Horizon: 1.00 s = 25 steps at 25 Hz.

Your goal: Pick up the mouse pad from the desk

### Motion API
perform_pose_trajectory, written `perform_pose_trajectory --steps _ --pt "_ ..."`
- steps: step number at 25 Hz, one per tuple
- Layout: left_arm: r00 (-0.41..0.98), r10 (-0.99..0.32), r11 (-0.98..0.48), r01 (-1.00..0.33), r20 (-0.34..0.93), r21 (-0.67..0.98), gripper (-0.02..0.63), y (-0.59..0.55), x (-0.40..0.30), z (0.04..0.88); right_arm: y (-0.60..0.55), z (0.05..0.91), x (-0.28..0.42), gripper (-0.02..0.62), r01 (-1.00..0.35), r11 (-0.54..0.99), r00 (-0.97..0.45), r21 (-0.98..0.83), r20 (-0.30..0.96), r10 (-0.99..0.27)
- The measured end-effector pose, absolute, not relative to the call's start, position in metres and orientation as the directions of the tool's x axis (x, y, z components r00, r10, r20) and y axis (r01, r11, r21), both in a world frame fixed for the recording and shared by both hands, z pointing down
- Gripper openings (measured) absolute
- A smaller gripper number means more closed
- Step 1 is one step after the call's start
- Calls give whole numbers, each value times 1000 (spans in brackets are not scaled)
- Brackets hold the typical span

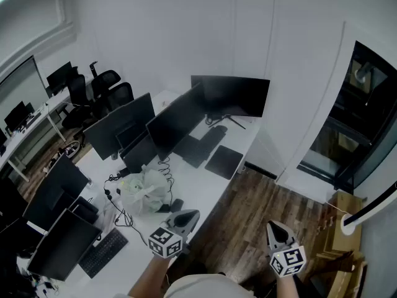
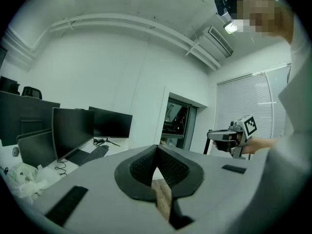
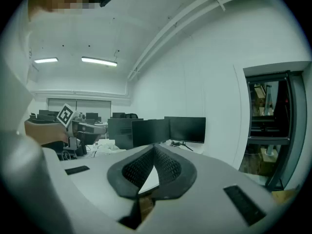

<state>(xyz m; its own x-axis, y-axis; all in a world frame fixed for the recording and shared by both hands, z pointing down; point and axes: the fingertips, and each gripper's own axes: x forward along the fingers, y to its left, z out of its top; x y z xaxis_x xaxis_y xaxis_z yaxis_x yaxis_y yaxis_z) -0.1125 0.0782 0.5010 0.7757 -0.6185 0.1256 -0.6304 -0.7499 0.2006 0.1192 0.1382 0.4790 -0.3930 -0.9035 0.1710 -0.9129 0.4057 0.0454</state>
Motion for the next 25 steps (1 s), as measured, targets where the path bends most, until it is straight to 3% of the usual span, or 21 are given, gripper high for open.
perform_pose_trajectory --steps 25 --pt "779 -614 -747 -625 126 226 36 56 -104 514 119 487 115 12 -924 382 -374 9 180 -910"
